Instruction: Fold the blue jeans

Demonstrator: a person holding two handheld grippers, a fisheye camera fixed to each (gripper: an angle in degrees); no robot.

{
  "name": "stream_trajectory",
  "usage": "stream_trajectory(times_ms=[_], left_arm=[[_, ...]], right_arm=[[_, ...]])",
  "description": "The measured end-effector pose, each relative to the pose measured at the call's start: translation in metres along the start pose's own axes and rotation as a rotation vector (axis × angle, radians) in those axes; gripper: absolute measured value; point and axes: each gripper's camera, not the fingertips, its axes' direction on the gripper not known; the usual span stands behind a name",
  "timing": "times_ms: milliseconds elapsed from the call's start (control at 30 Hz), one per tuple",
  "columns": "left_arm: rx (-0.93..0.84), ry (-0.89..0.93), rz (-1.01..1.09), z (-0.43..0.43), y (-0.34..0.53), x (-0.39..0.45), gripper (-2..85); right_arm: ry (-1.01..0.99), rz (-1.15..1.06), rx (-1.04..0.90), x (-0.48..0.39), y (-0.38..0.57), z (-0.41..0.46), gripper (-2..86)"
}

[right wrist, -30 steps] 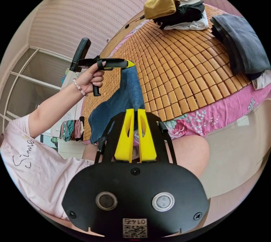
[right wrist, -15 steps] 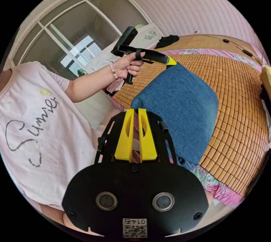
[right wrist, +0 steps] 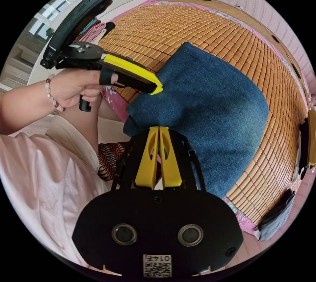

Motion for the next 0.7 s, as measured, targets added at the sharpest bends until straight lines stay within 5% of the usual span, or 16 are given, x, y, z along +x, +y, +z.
stream_trajectory(times_ms=[200,367,467,700], left_arm=[[0.023,0.103,-0.087,-0.025,0.024,-0.032,5.0],[0.084,0.155,-0.143,-0.041,0.051,-0.065,11.0],[0.064,0.247,-0.186,-0.033,0.062,-0.083,14.5],[0.009,0.308,-0.185,-0.025,0.086,-0.102,13.0]], right_arm=[[-0.141,0.070,0.152,0.028,0.012,-0.007,0.3],[-0.152,0.496,0.404,0.120,0.074,-0.020,9.5],[-0.208,0.646,0.402,0.156,0.094,0.006,17.2],[-0.411,0.702,0.365,0.167,0.102,0.080,13.3]])
